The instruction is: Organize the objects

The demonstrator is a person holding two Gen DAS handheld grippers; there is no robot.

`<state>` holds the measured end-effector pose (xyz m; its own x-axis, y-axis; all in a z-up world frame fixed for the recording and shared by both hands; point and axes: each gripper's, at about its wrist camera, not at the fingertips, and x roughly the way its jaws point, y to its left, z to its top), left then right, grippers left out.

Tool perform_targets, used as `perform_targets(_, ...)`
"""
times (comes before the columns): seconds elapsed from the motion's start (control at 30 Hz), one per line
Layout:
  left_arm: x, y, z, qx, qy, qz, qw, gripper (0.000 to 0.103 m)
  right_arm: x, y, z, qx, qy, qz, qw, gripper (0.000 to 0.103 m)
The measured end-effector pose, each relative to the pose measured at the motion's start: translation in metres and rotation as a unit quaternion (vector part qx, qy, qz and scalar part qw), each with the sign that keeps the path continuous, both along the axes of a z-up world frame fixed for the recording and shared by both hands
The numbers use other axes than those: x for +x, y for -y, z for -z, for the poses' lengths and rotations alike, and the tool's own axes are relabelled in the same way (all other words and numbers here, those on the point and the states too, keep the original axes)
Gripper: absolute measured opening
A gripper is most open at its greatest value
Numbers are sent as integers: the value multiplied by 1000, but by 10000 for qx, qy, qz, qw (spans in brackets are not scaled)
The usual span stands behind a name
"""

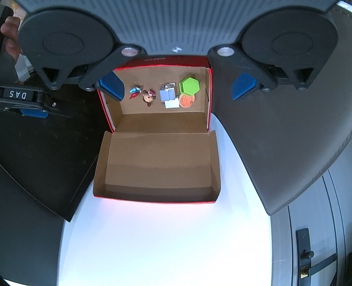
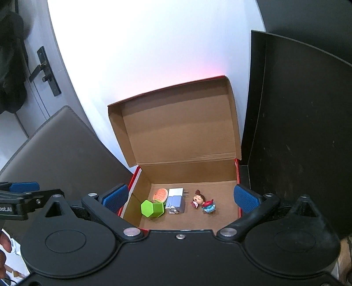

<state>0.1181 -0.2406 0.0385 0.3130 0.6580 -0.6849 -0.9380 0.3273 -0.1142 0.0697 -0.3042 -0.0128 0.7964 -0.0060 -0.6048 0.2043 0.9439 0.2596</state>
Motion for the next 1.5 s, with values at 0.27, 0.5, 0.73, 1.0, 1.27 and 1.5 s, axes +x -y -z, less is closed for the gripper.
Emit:
perform_targets(0.27, -3, 11, 8, -179, -54, -31, 9998, 103, -16, -17, -2, -92, 66, -179, 9998, 103)
perform_targets(0.5, -5, 13, 13, -244, -84, -17, 9997, 103, -20, -24, 4, -32, -25, -207, 9998, 103)
perform_targets(0.73, -4, 6, 22, -370, -112, -51, 9992, 103, -18, -29, 14, -96, -176, -256, 9995, 103)
perform_targets(1.0, 2, -1, 33, -457, -200, -3, 9988, 103, -16, -24, 24, -94, -317, -242, 9992, 103)
perform_targets(1.27, 6, -4, 37, -508, -184, 41, 9985, 103, -14, -19, 31, -15, -427, -202, 9989, 103)
perform_targets(1.5, 6, -3, 38, -524, -185, 51, 9984, 103, -13, -19, 33, 8, -457, -187, 9988, 103)
